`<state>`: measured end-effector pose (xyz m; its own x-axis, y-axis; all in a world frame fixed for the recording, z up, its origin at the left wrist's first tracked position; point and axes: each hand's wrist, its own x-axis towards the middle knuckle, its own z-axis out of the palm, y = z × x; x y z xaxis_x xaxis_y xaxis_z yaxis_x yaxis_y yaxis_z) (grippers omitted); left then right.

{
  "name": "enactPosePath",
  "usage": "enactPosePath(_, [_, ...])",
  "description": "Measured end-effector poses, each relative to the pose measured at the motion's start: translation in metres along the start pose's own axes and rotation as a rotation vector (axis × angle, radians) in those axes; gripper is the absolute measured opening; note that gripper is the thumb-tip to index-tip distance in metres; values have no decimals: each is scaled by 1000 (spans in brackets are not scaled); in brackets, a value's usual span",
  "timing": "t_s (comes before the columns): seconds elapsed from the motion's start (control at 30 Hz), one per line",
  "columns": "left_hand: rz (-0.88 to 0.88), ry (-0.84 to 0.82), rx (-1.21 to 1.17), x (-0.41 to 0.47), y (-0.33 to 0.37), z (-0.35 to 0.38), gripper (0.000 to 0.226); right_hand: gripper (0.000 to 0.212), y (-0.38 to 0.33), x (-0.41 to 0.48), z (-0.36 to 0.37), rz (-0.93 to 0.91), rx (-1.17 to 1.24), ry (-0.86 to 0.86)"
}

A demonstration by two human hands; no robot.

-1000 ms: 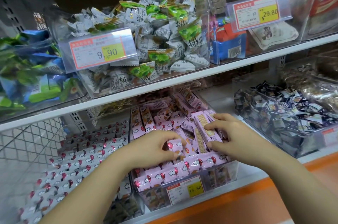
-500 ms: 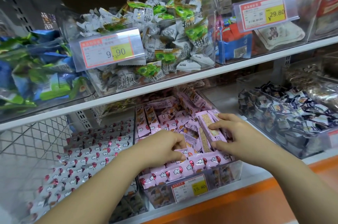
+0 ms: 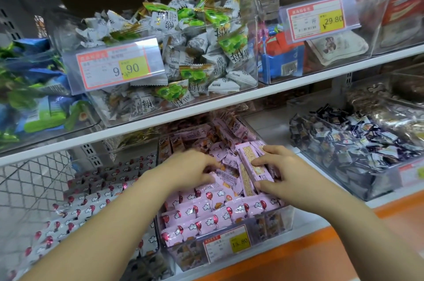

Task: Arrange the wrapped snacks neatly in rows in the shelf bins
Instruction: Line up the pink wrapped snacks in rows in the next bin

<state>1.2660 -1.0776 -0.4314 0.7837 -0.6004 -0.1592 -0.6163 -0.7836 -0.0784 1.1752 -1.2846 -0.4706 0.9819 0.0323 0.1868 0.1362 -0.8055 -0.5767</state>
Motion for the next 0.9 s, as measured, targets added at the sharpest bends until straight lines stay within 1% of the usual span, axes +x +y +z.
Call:
enactPosePath(0.07, [-19,-87,27,6,2,3,39,47,0,-1,-1,-4,0,-2])
enactPosePath(0.17, [-30,-101,-38,10,4,5,35,47,0,-1,-1,-6,-2,-7])
enactPosePath(0.23, [-13,-92,-143,8,4,4,33,48,0,-1,-2,-3,-4,-11])
enactPosePath(0.3, [3,-55,-300,2,3,2,26,48,-1,-1,-2,-5,-6,-10])
enactPosePath(0.37, [1,39,-426,-7,0,-1,18,48,-1,-1,-1,-4,-11,-10])
enactPosePath(0.47, [-24,228,-593,-22,-6,-3,12,48,-1,-1,-1,-1,-10,-6])
enactPosePath(0.53, [-83,373,-708,-31,-10,0,7,48,-1,-1,-1,-4,-14,-1])
enactPosePath(0.6, [-162,544,-786,-35,-14,7,8,48,-1,-1,0,-4,-15,1])
enactPosePath(0.7, [-269,781,-755,-37,-18,16,10,48,-1,-1,0,-6,-17,4])
enactPosePath(0.77, [-314,895,-729,-35,-19,21,12,48,-1,-1,0,-6,-15,6])
enactPosePath(0.83, [-378,973,-692,-31,-22,26,15,48,-1,-1,0,-8,-14,6])
enactPosePath(0.9, [-431,1011,-658,-27,-27,30,16,48,-1,-1,-1,-9,-19,4])
